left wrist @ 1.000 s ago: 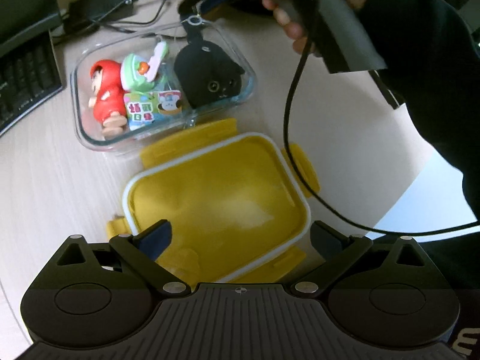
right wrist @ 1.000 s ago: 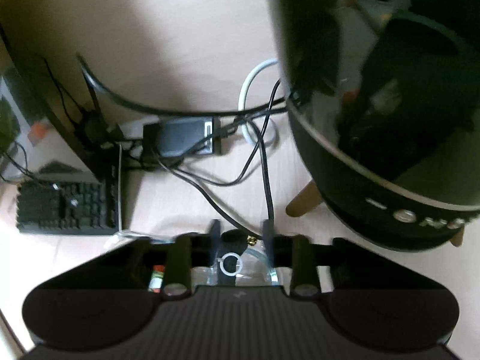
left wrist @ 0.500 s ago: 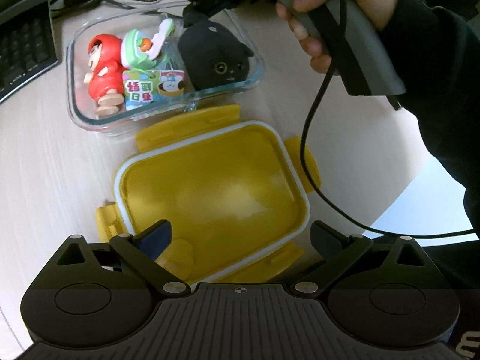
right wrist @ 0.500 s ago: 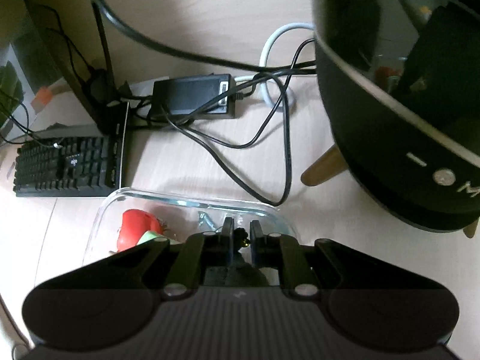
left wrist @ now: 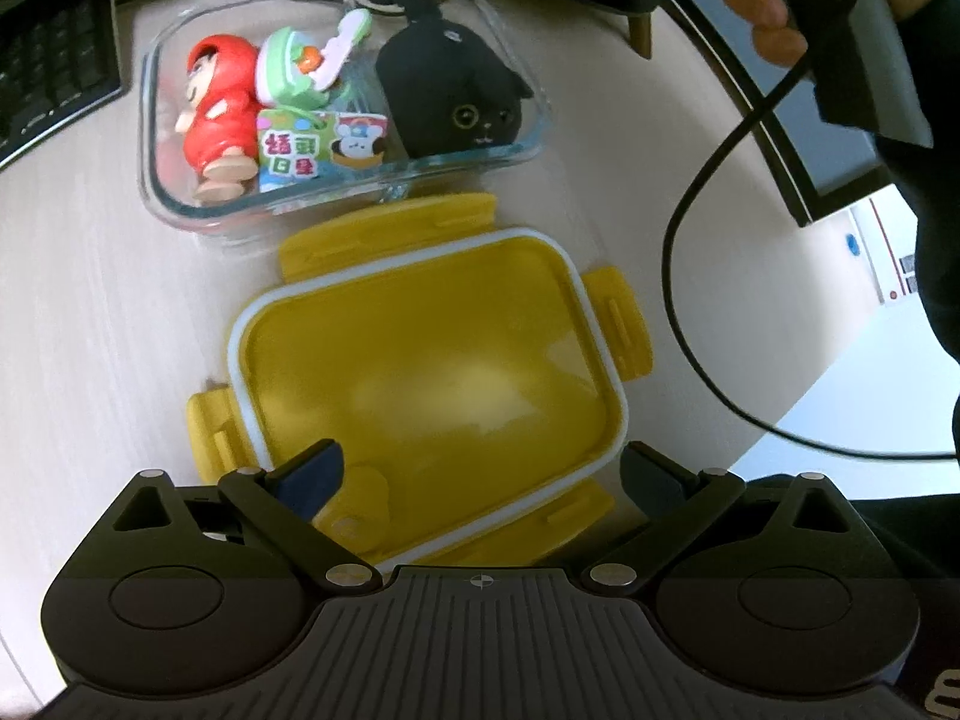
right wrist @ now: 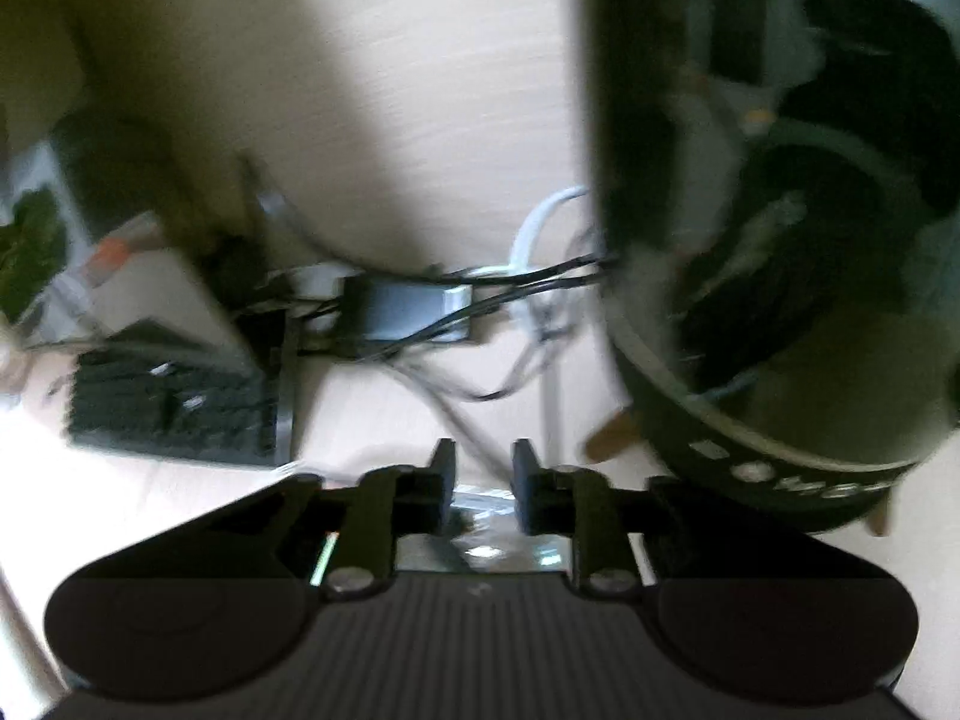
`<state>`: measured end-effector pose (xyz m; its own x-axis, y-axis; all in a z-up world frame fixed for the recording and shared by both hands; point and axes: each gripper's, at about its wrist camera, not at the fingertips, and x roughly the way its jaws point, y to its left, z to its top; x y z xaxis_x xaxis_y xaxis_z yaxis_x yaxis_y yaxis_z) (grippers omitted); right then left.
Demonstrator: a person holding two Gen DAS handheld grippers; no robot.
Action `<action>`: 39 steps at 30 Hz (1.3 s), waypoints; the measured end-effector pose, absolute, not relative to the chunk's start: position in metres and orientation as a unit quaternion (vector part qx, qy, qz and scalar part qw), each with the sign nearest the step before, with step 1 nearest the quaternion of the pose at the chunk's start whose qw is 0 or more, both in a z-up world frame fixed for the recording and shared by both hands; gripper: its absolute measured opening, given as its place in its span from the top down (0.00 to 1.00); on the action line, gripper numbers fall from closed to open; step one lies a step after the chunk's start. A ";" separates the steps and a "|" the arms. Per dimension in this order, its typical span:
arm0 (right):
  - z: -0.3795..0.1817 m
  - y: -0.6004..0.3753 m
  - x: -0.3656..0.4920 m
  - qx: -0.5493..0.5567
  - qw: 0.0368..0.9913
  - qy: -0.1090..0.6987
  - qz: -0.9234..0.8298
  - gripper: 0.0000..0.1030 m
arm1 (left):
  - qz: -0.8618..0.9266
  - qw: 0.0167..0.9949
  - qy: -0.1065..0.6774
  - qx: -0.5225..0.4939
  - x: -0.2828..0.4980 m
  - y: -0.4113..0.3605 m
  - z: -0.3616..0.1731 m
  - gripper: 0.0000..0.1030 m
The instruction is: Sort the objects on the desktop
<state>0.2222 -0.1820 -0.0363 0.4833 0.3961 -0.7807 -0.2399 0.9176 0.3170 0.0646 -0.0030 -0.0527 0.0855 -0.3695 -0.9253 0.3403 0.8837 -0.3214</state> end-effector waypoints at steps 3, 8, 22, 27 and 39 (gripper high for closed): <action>-0.049 -0.167 0.222 0.071 0.844 0.491 0.204 0.84 | -0.242 0.739 0.628 -0.004 0.064 -0.005 -0.051 0.02; -0.077 -0.157 0.230 0.062 0.832 0.521 0.180 0.84 | -0.232 0.741 0.630 -0.011 0.062 0.002 -0.052 0.02; -0.045 -0.185 0.221 0.088 0.840 0.507 0.172 0.73 | -0.210 0.736 0.643 -0.024 0.062 0.014 -0.063 0.02; -0.039 -0.181 0.184 0.061 0.816 0.527 0.230 0.81 | -0.201 0.734 0.648 -0.033 0.066 0.017 -0.067 0.02; -0.056 -0.155 0.153 -0.025 0.866 0.452 0.210 0.81 | -0.218 0.728 0.650 -0.019 0.065 0.004 -0.066 0.02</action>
